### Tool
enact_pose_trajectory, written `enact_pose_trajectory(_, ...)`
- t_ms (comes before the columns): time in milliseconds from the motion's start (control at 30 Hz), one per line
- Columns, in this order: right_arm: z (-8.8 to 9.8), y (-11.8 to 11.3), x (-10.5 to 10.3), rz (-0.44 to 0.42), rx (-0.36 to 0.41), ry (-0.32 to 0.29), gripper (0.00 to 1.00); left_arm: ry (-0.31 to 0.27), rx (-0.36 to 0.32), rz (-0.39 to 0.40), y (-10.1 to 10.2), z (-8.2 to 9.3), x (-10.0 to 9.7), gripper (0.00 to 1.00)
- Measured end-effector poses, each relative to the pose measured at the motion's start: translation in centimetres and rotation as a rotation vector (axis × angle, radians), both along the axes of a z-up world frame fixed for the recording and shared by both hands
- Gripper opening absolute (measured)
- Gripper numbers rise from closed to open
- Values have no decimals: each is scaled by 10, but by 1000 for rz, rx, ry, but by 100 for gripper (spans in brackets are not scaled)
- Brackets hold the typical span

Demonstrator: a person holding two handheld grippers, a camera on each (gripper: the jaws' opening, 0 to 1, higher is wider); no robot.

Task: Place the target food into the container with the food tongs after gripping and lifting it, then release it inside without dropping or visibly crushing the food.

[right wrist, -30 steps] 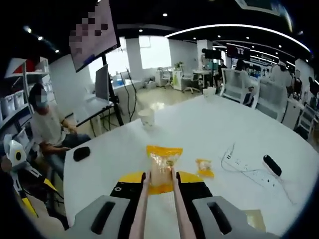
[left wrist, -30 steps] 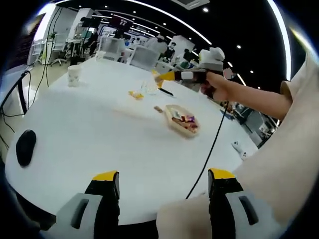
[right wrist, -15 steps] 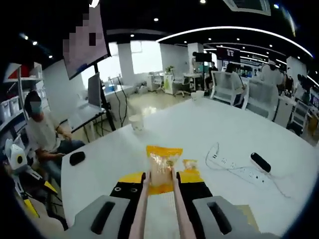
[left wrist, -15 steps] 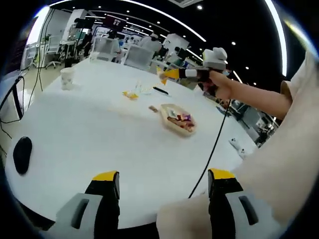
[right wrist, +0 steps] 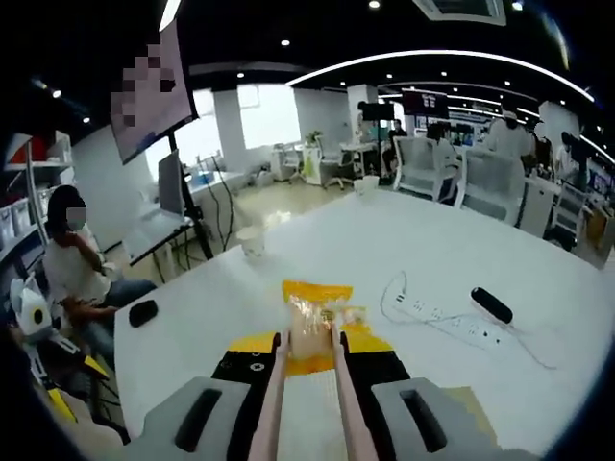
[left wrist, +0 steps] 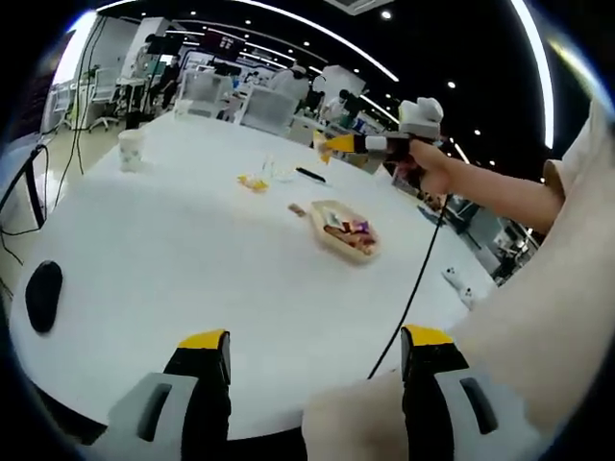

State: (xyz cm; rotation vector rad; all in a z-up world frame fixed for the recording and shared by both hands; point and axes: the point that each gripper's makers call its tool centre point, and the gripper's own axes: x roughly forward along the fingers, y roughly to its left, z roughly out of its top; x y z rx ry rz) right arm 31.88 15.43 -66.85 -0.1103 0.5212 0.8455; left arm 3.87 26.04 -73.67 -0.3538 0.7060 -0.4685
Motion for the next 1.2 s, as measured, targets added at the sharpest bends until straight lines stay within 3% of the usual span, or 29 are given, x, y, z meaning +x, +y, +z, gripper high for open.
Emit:
enact_pose_trajectory(467, 4, -24, 13, -109, 17, -10, 24, -3, -4, 14, 0, -1, 2, 72)
enact_pose_trajectory(1200, 6, -51, 16, -191, 52, -3, 24, -1, -3, -5, -5, -1, 3, 72)
